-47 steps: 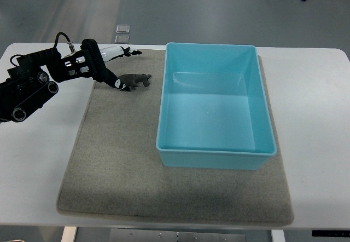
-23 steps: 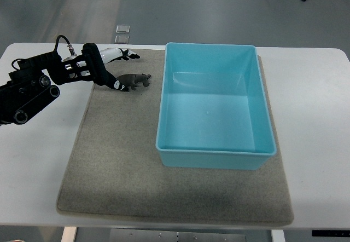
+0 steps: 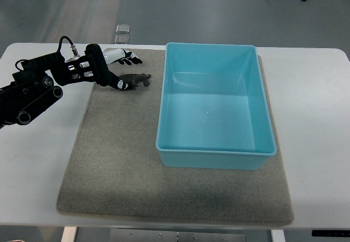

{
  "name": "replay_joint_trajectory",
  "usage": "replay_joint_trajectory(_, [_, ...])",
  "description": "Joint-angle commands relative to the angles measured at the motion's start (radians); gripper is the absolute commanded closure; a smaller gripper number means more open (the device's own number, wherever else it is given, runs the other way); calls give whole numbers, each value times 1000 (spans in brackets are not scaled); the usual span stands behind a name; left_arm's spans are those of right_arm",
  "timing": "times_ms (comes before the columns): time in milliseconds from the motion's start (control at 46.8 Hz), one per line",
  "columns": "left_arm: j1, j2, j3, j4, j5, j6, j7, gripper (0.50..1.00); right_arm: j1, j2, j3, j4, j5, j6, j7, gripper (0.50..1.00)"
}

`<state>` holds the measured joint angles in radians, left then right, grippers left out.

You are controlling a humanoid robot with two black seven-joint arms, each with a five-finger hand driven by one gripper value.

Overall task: Place brown hippo in blue box with left hand
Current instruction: 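Close the left hand fingers around the brown hippo, then lift the hippo with the left hand and carry it over the blue box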

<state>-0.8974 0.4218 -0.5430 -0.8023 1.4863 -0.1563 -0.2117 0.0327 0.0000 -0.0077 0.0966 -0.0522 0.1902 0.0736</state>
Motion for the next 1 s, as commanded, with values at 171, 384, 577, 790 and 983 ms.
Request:
replay_joint_trajectory(171, [0,-2,0,20,0,0,0,724,0,0,0,0,0,0,0,564])
replay_joint_trajectory(384, [0,-1,0,18,0,0,0,752,0,0,0,0,0,0,0,564])
replay_joint_trajectory(577, [0,-2,0,18,0,-2,0,819,0,0,0,0,0,0,0,564])
replay_joint_trajectory(790, [0,-1,1,18,-1,-17,11,971,1,0,0,0,0,0,0,564])
replay_joint_trajectory(983, [2,-1,17,11,-4,-25,11,1000,0,0,0,0,0,0,0,564])
